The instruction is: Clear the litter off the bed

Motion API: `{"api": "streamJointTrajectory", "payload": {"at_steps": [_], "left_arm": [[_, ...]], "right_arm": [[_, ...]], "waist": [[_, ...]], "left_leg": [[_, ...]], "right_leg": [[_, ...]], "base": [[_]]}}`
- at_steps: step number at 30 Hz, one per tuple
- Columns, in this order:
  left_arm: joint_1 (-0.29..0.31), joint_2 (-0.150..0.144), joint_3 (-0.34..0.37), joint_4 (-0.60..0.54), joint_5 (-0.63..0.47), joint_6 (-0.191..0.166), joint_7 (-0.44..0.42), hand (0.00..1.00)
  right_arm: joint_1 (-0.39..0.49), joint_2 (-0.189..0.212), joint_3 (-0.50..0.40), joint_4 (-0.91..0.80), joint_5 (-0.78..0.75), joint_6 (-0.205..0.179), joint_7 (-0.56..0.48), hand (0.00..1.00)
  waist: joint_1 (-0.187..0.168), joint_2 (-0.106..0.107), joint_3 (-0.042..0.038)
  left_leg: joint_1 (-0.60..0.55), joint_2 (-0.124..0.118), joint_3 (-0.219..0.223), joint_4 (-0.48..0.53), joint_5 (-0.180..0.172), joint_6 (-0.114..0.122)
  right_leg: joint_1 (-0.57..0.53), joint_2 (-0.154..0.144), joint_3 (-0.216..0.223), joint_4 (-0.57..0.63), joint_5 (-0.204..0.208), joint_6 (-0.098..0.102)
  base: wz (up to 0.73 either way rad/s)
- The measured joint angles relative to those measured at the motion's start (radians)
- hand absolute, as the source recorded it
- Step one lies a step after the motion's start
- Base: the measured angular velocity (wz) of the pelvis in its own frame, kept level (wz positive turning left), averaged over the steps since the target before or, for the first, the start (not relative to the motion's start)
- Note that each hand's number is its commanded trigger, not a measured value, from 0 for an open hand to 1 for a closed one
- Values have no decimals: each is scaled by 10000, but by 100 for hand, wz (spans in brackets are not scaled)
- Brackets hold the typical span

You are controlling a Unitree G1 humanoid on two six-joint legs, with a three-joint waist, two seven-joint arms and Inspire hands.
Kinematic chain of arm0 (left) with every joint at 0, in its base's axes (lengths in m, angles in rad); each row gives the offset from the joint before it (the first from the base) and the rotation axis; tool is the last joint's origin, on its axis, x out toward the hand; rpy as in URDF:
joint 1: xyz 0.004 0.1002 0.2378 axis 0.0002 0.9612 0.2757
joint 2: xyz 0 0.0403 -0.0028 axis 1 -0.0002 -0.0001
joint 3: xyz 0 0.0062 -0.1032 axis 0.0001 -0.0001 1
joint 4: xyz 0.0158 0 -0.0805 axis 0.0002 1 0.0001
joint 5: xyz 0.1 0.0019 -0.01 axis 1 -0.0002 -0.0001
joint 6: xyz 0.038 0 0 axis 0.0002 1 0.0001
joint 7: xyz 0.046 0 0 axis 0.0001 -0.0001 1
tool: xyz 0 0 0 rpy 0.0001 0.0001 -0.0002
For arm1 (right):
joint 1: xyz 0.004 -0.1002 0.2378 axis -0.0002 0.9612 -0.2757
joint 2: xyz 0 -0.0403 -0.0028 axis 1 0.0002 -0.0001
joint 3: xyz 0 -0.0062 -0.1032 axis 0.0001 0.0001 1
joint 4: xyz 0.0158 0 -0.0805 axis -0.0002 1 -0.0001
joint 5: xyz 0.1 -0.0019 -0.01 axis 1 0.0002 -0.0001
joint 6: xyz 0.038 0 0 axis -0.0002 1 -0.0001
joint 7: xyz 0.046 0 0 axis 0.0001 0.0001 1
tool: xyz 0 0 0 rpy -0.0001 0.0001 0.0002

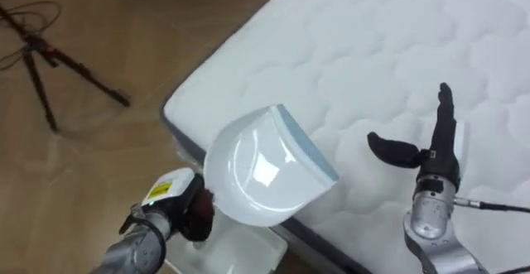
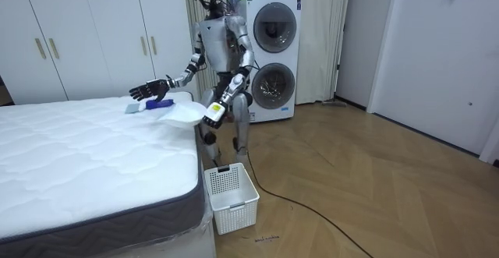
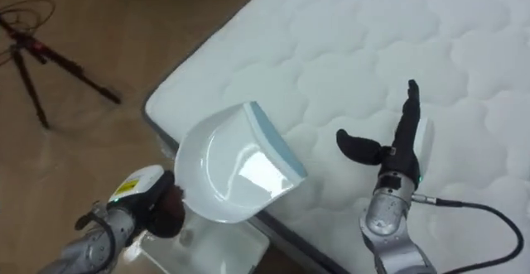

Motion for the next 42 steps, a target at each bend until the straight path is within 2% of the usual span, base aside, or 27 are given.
{"api": "streamJointTrajectory", "payload": {"at_steps": [1,3,4,8,11,14,15,16,17,18,19,20,22,24,27,28,29,30,38,41,42], "left_arm": [[99,-12,6,-1,3,-4,-24,100],[296,-12,41,-4,-2,3,-65,100],[355,-12,45,-7,-3,2,-79,100],[574,-51,45,-48,-32,7,-218,100],[864,-148,167,-54,-146,5,-232,100],[1043,-147,209,-54,-365,6,-244,100],[1122,-158,303,-64,-500,-5,-244,100],[1373,-196,552,-178,-560,0,-242,100],[1550,-207,661,-290,-564,3,-241,100],[1890,-240,868,-518,-563,0,-241,100],[2087,-299,1031,-706,-561,-3,-232,100],[2111,-331,1087,-722,-562,-22,-230,100],[2152,-432,1362,-707,-554,-225,-127,100],[2110,-447,1431,-715,-548,-390,141,100],[2126,-462,1401,-730,-550,-452,464,100],[2146,-462,1399,-729,-550,-435,490,63],[2138,-462,1385,-730,-550,-435,490,38],[2128,-463,1386,-731,-561,-435,494,0],[2115,-501,1388,-741,-558,-353,494,0],[2106,-479,1399,-756,-562,-352,498,0],[2088,-462,1412,-755,-564,-352,524,0]], "right_arm": [[17,25,11,-6,5,-2,169,0],[179,36,20,-118,5,-11,347,0],[332,23,-17,-303,7,-30,351,0],[416,24,-156,-408,4,-89,468,0],[489,25,-203,-407,3,-145,562,0],[546,19,-207,-479,-15,-215,721,0],[726,4,-225,-827,-20,-199,886,0],[823,6,-189,-1101,-22,-198,1126,0],[851,8,-169,-1158,-26,-198,1244,0],[888,6,-139,-1205,-40,-188,1462,0],[935,-1,-140,-1219,-41,-170,1561,0],[979,-13,-143,-1223,-40,-158,1602,0],[1239,-56,-87,-1096,-148,-162,1880,0],[1612,-45,-102,-1000,-172,-84,2053,0],[2113,-19,-100,-863,-180,54,2218,0],[2196,-3,-115,-710,-216,65,2219,0],[2245,-2,-144,-687,-228,101,2219,0],[2311,6,-176,-686,-240,259,2219,0],[2363,16,-501,-699,-817,645,2559,0],[2296,33,-492,-381,-878,709,2690,0],[2200,33,-492,-158,-995,776,2733,0]], "waist": [[129,16,4],[162,67,-22],[81,93,-20],[-149,153,-14],[-110,222,-4],[-125,277,1],[-81,261,-2],[-27,254,-1],[9,258,-2],[49,264,-4],[46,265,5],[70,262,2],[93,264,-1],[-32,298,-18],[-193,271,-1],[-356,271,-2],[-396,273,-2],[-449,272,-3],[-541,253,-18],[-517,245,-25],[-503,250,-23]], "left_leg": [[1,112,-480,29,43,-76],[35,212,-1315,27,98,-172],[63,275,-1476,20,112,-217],[305,274,-1426,-153,170,-318],[564,281,-1393,-146,195,-362],[688,239,-1535,-130,204,-378],[727,99,-1762,-180,207,-383],[774,-42,-2512,-179,208,-385],[825,-110,-3060,-166,208,-385],[924,-260,-4056,-68,208,-383],[981,-362,-4789,92,208,-381],[1038,-425,-5062,98,207,-377],[1497,-606,-5822,-289,196,-366],[1715,-607,-6007,-714,201,-374],[1953,-605,-5914,-1054,212,-392],[2031,-619,-5864,-1190,211,-392],[2090,-625,-5779,-1278,211,-392],[2191,-630,-5662,-1436,211,-392],[2294,-764,-5606,-1795,211,-390],[2285,-795,-5246,-1754,211,-382],[2277,-787,-4960,-1777,212,-379]], "right_leg": [[200,320,168,-397,218,-89],[532,666,186,-951,455,-166],[692,805,176,-1193,531,-187],[861,932,262,-1340,554,-205],[950,1047,573,-1318,543,-222],[798,1187,1036,-1264,532,-252],[673,1316,1392,-1163,506,-268],[621,1558,1900,-1153,503,-277],[642,1673,2164,-1159,527,-301],[761,1840,2630,-1163,580,-342],[837,2057,3094,-1167,618,-357],[877,2153,3329,-1168,632,-352],[1046,2526,4081,-1278,761,-366],[1133,2746,4379,-1512,1018,-359],[1155,2968,4470,-1746,1274,-313],[1178,2962,4462,-1787,1300,-276],[1176,2965,4464,-1793,1309,-260],[1174,2975,4466,-1822,1332,-227],[1168,2929,4596,-1986,1491,-43],[1183,2940,4744,-2161,1707,-9],[1180,2976,4835,-2303,1847,12]], "base": [[-74],[-55],[-22],[-8],[-33],[-48],[-79],[-98],[-127],[-132],[-127],[-118],[-101],[-59],[-42],[-20],[-6],[-4],[0],[-24],[-43]]}}
